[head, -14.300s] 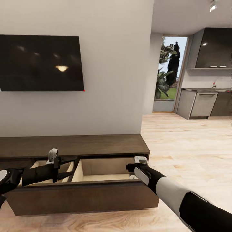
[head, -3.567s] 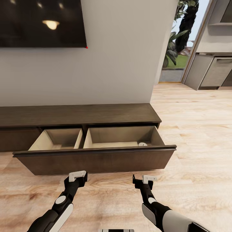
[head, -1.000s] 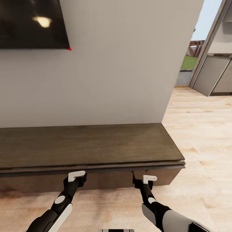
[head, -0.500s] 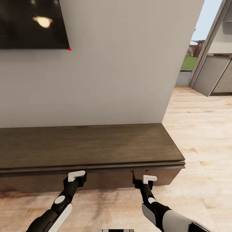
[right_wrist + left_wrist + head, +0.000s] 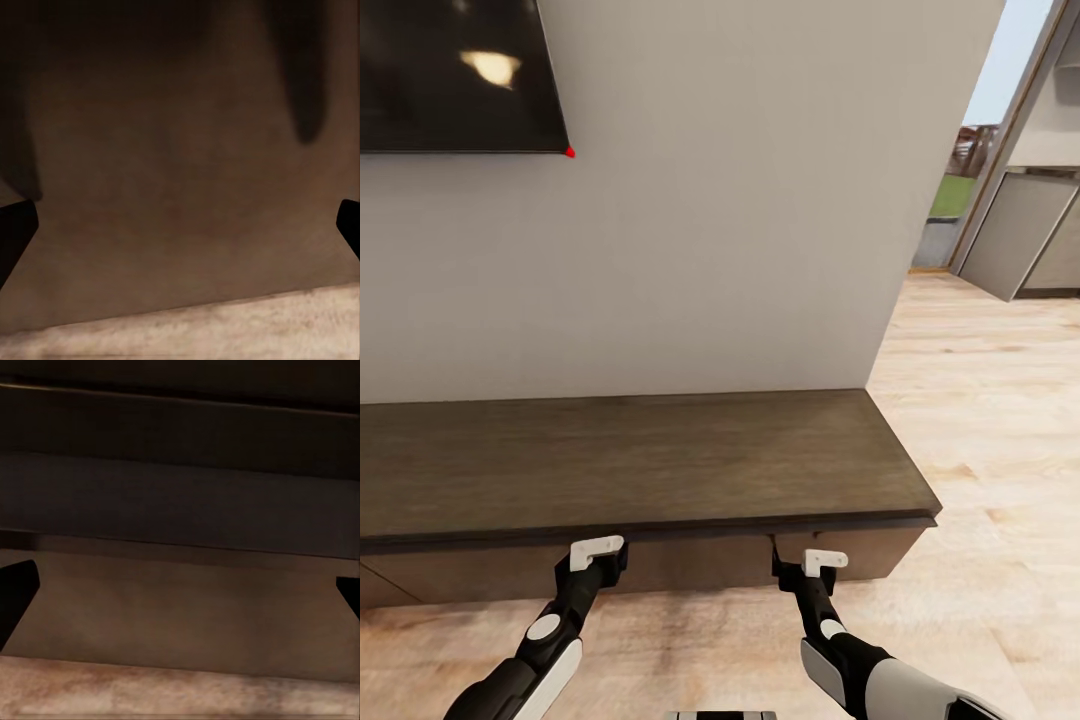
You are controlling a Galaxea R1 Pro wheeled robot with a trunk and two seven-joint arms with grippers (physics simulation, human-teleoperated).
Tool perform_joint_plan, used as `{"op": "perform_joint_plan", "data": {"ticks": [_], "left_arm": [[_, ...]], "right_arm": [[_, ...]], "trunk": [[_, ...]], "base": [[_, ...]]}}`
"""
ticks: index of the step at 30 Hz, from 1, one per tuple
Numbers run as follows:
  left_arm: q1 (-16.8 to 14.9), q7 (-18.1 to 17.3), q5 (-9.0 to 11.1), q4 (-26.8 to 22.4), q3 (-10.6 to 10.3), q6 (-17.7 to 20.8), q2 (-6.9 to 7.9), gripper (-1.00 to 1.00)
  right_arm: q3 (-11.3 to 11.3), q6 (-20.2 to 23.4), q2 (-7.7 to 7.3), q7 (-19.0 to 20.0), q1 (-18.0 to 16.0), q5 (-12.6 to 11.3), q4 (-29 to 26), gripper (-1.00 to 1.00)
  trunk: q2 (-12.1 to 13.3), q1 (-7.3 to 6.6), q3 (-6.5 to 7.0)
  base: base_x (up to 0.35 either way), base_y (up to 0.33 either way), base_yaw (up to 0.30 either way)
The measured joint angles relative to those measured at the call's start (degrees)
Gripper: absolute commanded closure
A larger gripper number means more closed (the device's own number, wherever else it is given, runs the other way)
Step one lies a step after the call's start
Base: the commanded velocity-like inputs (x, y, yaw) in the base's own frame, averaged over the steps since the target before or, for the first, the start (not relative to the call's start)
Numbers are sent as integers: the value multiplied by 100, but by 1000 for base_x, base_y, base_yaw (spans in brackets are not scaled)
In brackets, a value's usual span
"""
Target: Place each of the two pumpkins and all three candles from the living room inside a cabinet in the living room (use any cabinet), then make sure every cabinet is closed, and position the cauldron so it is next to a table in the living room.
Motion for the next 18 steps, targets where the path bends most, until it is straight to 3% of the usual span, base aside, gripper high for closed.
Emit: {"op": "perform_joint_plan", "data": {"ticks": [5,18], "left_arm": [[-64,-14,64,54,-7,-3,-10,-100],[-98,-8,-7,-1,2,-3,7,-100]], "right_arm": [[22,-3,-1,11,-40,-76,8,-100],[-10,-1,1,15,-89,6,0,-100]], "trunk": [[2,4,-1],[1,5,2]], "base": [[-72,0,0],[-324,0,0]]}}
